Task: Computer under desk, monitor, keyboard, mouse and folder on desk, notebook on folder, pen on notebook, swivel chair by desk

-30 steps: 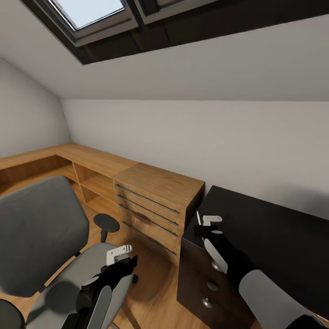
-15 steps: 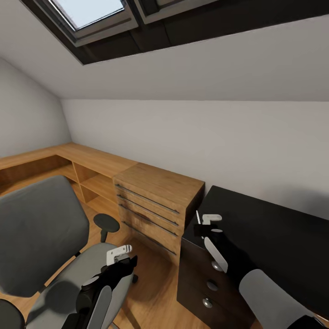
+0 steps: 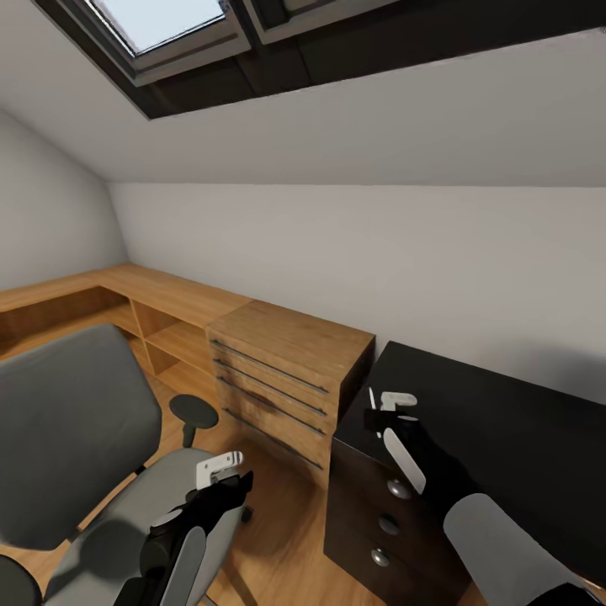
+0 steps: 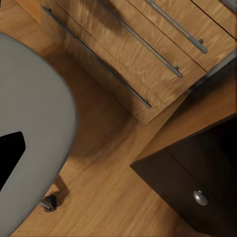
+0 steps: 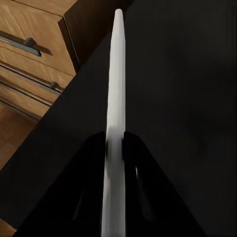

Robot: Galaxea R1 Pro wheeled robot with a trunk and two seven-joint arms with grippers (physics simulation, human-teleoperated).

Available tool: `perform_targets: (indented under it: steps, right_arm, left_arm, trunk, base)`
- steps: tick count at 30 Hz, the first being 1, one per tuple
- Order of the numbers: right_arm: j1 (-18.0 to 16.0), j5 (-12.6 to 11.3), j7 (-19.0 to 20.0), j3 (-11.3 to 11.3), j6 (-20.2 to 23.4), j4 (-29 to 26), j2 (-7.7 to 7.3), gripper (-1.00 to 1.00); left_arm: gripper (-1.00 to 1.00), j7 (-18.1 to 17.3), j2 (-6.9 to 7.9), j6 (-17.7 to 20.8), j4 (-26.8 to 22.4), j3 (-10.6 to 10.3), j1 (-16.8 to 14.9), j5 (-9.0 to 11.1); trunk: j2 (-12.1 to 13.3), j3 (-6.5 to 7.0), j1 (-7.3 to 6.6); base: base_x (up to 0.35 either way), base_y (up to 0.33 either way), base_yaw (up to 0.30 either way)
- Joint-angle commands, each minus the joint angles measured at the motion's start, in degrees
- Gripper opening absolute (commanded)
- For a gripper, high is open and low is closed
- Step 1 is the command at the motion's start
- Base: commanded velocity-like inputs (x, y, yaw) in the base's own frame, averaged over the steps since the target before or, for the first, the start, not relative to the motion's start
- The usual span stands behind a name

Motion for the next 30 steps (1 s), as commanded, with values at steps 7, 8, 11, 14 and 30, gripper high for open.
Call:
perform_targets:
  steps: [7, 8, 11, 14, 30]
  right_arm:
    - [-0.1, -0.8, -0.6, 0.2, 0.3, -0.2, -0.08, -1.0]
    - [0.0, -0.8, -0.6, 0.2, 0.3, -0.2, -0.08, -1.0]
    - [0.0, -0.7, -0.6, 0.1, 0.3, -0.2, -0.08, -1.0]
    - [0.0, -0.7, -0.6, 0.1, 0.3, -0.3, -0.08, -1.0]
    - [-0.1, -0.7, -2.6, -0.3, 0.2, -0.3, -0.14, -1.0]
  left_arm:
    - [1.0, 0.5, 0.0, 0.1, 0.1, 0.0, 0.3, 0.6]
    - [1.0, 0.5, 0.0, 0.1, 0.1, 0.0, 0.3, 0.6]
    - [1.0, 0.5, 0.0, 0.1, 0.1, 0.0, 0.3, 0.6]
    - [1.0, 0.5, 0.0, 0.1, 0.1, 0.0, 0.3, 0.6]
    - [1.0, 0.5, 0.0, 0.0, 1.2, 0.0, 0.4, 0.6]
  trunk:
    - [0.0, 0.17, 0.0]
    - [0.0, 0.22, 0.0]
    - [0.0, 0.34, 0.0]
    - [0.0, 0.47, 0.0]
    - [0.0, 1.16, 0.0]
  base:
    - [0.0, 0.0, -0.195]
    - [0.0, 0.0, -0.221]
    - [-0.002, 0.0, -0.223]
    - [-0.094, -0.057, -0.225]
    - [-0.091, -0.09, -0.224]
